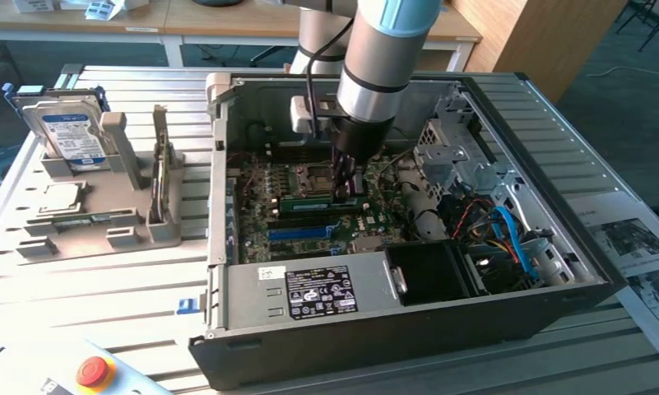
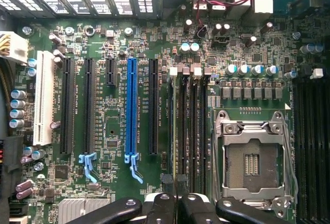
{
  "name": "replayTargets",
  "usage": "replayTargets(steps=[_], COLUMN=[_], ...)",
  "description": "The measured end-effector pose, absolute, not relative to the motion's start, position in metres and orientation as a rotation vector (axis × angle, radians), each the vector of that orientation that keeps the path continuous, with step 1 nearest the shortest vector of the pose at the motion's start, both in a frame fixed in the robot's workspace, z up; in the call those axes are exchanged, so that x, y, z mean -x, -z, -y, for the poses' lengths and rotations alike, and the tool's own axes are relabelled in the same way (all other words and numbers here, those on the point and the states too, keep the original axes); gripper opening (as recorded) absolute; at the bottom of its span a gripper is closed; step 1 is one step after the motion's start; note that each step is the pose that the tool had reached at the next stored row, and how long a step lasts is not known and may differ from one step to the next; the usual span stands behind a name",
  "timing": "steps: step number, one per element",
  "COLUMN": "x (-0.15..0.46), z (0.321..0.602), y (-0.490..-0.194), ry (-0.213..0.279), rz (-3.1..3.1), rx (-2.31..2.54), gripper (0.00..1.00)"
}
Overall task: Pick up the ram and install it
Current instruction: 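Insert the ram into the slot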
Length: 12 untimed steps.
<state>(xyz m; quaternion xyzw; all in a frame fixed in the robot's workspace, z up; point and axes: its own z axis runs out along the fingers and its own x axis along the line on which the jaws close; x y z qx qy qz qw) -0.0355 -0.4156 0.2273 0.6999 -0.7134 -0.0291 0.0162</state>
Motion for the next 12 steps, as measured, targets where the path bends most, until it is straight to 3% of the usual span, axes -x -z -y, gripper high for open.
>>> replayTargets(steps=[12], x=[0.0356], z=[0.4156], y=[-0.2244], ry=[0.09], rz=[2.218], rx=[-2.176], gripper=[0.12])
